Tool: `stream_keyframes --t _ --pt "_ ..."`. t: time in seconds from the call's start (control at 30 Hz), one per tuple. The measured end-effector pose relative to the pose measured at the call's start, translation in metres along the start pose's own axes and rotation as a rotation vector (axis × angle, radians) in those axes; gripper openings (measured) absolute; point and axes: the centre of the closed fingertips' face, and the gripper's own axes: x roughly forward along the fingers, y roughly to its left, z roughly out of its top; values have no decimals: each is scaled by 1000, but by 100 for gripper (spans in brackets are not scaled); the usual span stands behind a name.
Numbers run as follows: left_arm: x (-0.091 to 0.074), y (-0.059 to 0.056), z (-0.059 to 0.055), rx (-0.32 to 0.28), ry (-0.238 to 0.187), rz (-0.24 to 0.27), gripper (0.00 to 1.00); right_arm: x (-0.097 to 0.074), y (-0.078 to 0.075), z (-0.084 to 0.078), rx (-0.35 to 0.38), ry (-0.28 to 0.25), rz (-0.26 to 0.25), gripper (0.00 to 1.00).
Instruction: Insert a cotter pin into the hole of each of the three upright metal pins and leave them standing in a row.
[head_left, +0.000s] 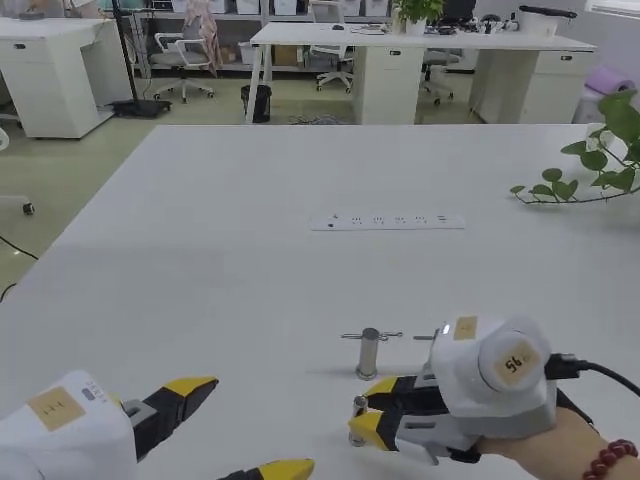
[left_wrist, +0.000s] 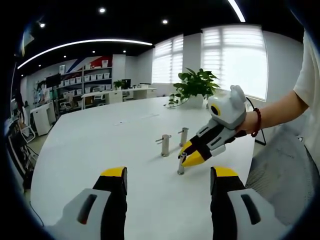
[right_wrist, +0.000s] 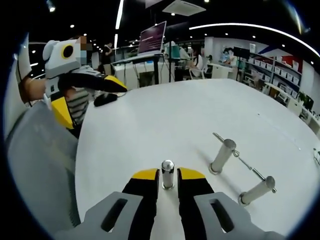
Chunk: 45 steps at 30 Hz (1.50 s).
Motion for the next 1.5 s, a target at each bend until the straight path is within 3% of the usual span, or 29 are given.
stream_keyframes --t 0.27,0.5,0.77,1.1,1.5 --pt "0 0 0 -1 -2 2 68 -4 2 4 47 -11 9 22" --pt "0 0 2 -2 -10 6 70 -13 5 17 73 -32 28 26" --pt "0 -1 2 -5 -15 5 71 -26 -3 35 97 -50 27 28" --pt "0 0 2 2 -13 6 72 -39 -36 62 121 -63 -1 29" --pt "1 2 1 2 -15 5 71 -37 -79 63 83 16 -41 26"
